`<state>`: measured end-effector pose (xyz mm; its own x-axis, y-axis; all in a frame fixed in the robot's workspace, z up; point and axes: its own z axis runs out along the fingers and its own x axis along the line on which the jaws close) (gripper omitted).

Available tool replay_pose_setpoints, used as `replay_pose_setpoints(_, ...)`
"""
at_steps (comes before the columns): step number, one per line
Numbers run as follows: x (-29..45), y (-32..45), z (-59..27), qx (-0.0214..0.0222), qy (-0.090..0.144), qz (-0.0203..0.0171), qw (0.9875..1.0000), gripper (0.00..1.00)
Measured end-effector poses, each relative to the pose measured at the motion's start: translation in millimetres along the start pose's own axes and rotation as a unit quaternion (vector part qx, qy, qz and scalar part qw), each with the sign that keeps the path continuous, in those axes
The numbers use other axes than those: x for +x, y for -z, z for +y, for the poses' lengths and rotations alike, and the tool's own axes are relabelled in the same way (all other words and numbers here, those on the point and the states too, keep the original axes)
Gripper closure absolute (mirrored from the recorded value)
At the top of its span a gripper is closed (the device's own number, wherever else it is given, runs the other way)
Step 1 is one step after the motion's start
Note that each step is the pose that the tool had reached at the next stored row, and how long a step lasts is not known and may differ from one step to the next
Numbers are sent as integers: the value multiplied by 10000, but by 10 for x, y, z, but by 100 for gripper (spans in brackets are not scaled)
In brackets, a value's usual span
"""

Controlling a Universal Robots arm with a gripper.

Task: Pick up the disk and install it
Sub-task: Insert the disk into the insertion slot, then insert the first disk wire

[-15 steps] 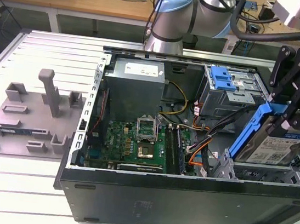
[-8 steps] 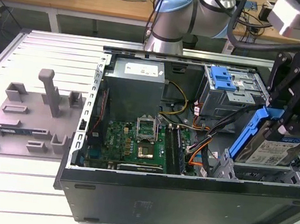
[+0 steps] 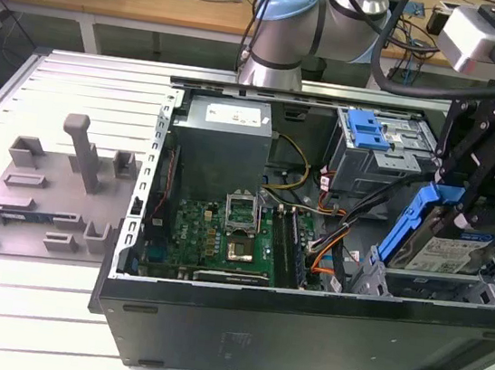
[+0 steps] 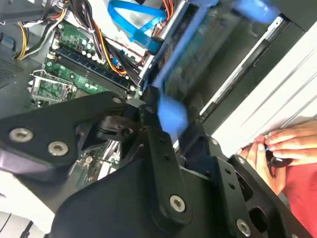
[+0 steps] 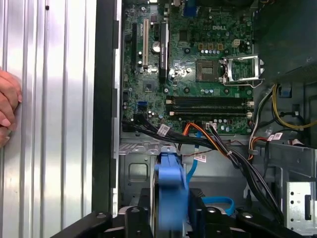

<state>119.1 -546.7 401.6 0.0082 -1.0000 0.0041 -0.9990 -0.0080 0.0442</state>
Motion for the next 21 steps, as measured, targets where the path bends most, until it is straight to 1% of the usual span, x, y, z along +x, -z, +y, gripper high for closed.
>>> replay_pose_setpoints(1,7,-1,0,0,0,0,10000,56)
replay_pose_setpoints(2,9,-2,0,0,0,0,10000,50)
replay_pose_setpoints(18,13,-1,0,0,0,0,10000,50)
replay_pose_setpoints(21,-14,-1,-1,0,0,4,10000,50)
